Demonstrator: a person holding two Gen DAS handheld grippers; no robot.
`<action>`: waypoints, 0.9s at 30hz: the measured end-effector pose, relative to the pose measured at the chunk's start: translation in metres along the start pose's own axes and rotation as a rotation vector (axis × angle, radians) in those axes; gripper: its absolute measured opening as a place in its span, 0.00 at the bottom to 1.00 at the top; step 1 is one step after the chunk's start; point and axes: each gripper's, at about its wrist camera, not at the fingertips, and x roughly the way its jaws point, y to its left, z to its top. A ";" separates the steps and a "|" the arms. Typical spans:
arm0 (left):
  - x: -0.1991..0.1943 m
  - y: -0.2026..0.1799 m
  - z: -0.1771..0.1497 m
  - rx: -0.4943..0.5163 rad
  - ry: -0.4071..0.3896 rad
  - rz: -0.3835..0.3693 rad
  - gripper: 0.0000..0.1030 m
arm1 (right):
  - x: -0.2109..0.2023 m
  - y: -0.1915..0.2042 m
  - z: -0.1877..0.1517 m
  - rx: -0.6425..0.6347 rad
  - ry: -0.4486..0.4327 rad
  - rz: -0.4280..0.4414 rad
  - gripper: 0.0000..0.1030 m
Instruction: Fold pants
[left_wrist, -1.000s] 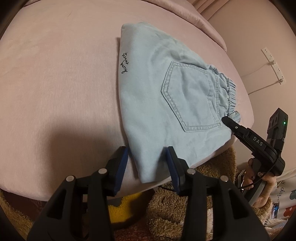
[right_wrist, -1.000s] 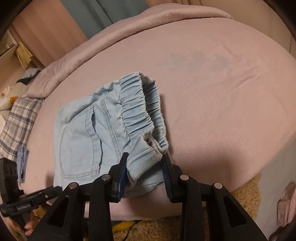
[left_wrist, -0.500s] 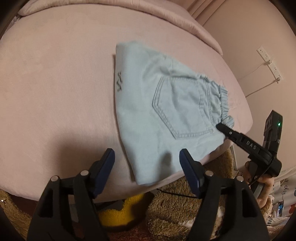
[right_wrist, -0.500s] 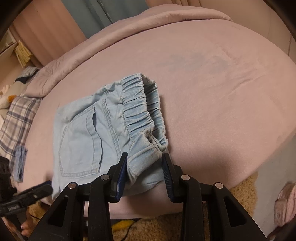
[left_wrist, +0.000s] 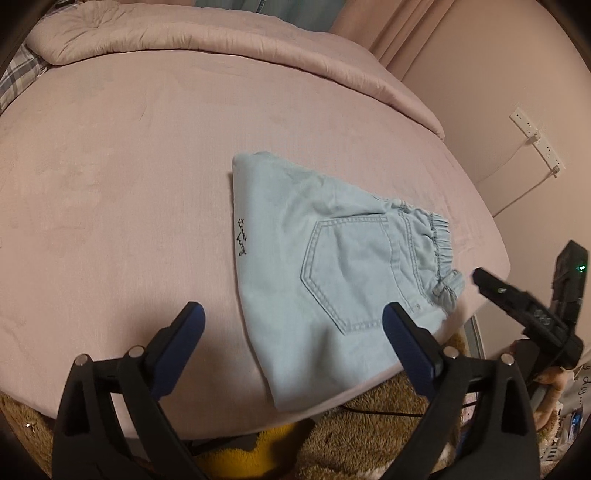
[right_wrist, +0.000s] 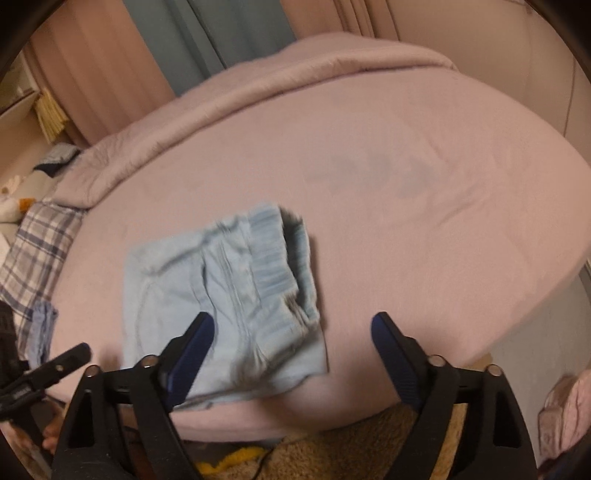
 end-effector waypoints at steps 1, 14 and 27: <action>0.004 0.001 0.001 -0.004 0.005 0.006 0.94 | -0.001 -0.001 0.003 -0.001 -0.009 0.010 0.90; 0.058 0.018 0.005 -0.073 0.087 -0.034 0.90 | 0.062 -0.016 0.000 0.063 0.128 0.196 0.90; 0.064 0.045 0.012 -0.232 0.095 -0.238 0.32 | 0.074 0.006 0.005 0.023 0.136 0.262 0.51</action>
